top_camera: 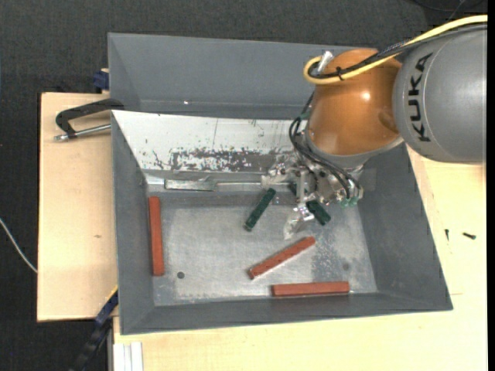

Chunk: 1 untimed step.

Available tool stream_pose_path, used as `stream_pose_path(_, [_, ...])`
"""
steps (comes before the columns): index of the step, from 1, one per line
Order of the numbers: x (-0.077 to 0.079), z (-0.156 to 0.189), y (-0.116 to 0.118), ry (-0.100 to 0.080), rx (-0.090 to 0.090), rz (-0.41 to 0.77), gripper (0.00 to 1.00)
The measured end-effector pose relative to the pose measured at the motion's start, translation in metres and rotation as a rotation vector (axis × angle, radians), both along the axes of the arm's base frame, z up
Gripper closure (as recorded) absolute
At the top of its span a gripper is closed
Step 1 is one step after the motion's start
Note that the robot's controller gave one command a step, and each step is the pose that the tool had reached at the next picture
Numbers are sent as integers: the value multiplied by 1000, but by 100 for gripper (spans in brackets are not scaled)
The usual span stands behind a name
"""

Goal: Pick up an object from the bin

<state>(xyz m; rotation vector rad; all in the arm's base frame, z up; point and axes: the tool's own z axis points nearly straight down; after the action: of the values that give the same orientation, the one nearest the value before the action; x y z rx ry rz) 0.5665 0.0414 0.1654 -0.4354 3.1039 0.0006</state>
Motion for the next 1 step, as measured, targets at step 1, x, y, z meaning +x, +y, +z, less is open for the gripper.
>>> stream_pose_path(1, [0, 8, -5, -2, 0, 31, 0])
